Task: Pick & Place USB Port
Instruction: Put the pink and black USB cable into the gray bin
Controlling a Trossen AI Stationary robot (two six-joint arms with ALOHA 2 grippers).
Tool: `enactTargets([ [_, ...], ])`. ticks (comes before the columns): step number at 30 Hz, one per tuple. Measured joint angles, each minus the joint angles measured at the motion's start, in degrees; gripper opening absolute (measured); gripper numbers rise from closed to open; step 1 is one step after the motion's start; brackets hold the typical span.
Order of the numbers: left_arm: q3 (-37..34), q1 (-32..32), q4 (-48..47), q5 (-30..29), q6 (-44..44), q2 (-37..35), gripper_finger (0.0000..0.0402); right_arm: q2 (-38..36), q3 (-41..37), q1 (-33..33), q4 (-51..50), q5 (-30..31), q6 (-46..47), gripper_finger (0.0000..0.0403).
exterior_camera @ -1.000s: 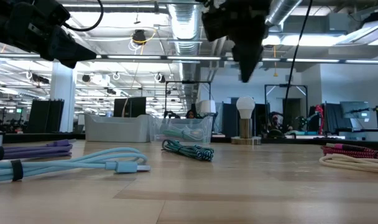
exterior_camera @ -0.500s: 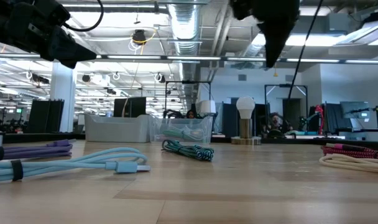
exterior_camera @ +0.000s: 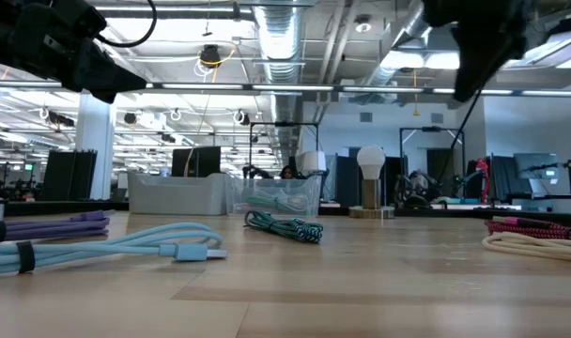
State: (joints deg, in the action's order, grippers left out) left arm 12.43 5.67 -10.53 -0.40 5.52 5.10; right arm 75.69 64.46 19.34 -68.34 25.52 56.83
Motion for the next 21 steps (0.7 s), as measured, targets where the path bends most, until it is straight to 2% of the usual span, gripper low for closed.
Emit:
enactTargets([
  [6,0.0,0.0,0.1,0.0,0.0,0.0,0.0012,-4.6,-6.0,7.1,-0.3,-0.8,12.5,0.0076],
  [11,0.0,0.0,0.1,0.0,0.1,0.0,0.0012,-7.4,-12.1,14.1,3.7,-5.4,24.5,0.0076],
  [16,0.0,0.0,0.3,0.0,0.1,0.0,0.0012,-7.5,-17.8,18.5,18.2,-10.0,32.1,0.0076],
  [18,0.0,0.0,0.4,0.0,0.0,0.0,0.0012,-6.6,-19.0,19.0,24.8,-11.1,32.9,0.0076],
  [21,0.0,0.0,0.4,0.0,0.0,0.0,0.0012,-4.8,-19.6,18.9,29.2,-12.2,33.2,0.0076],
])
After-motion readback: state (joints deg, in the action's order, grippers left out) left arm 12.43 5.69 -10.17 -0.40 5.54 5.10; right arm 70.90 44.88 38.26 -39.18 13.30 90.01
